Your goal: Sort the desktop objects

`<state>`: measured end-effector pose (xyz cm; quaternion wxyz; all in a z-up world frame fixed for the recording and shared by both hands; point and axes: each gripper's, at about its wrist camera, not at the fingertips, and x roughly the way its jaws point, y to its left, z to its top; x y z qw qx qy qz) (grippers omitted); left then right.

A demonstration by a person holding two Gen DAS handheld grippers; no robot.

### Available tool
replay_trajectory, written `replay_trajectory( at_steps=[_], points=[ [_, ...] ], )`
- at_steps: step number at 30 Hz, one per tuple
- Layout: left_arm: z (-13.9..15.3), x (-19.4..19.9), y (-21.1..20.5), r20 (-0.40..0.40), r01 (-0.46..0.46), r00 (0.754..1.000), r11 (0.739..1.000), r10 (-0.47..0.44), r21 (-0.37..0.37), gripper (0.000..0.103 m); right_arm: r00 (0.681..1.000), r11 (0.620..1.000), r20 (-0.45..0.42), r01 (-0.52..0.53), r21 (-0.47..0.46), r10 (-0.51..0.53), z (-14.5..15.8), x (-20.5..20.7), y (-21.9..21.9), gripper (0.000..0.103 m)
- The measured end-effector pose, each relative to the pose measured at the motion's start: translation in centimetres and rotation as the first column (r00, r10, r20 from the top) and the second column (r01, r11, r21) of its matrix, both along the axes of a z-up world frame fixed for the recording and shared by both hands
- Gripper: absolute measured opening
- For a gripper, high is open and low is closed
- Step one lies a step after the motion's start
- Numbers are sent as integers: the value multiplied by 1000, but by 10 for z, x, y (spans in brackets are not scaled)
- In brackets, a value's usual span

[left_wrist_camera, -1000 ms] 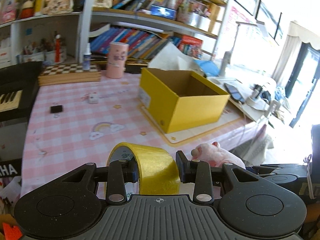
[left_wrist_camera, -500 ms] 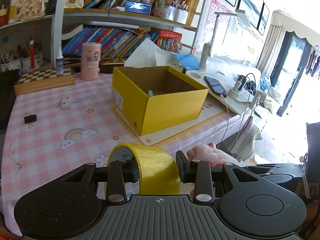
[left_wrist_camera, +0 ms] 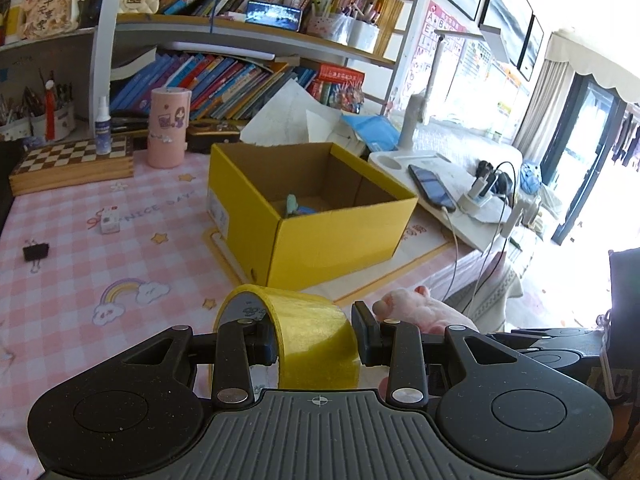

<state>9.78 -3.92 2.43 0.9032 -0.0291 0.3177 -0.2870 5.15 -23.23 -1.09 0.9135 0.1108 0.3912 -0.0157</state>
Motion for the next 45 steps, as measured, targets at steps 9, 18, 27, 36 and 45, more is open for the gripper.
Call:
replay_trajectory(
  at_steps=[9,18,27,36,45],
  points=[
    [20,36,-36,63,10,998,1000,-8,-30,34,996,999,80,30,-31,-28,24,33,-37,58],
    [48,82,-82,179,-2,984,999,11,-51,34,975,999,220,22,-35,-14,68,81,-85,58],
    [32,128,-114,170,-74,983,997,74,-6,34,958,994,275,-58,-90,81,86,138,-117,58],
    [1,159,-131,107,-138,986,988,131,68,34,948,974,243,-176,-144,207,75,190,-126,58],
    [-27,177,-144,48,-152,988,977,146,152,34,933,941,159,-296,-167,322,52,237,-118,58]
  ],
)
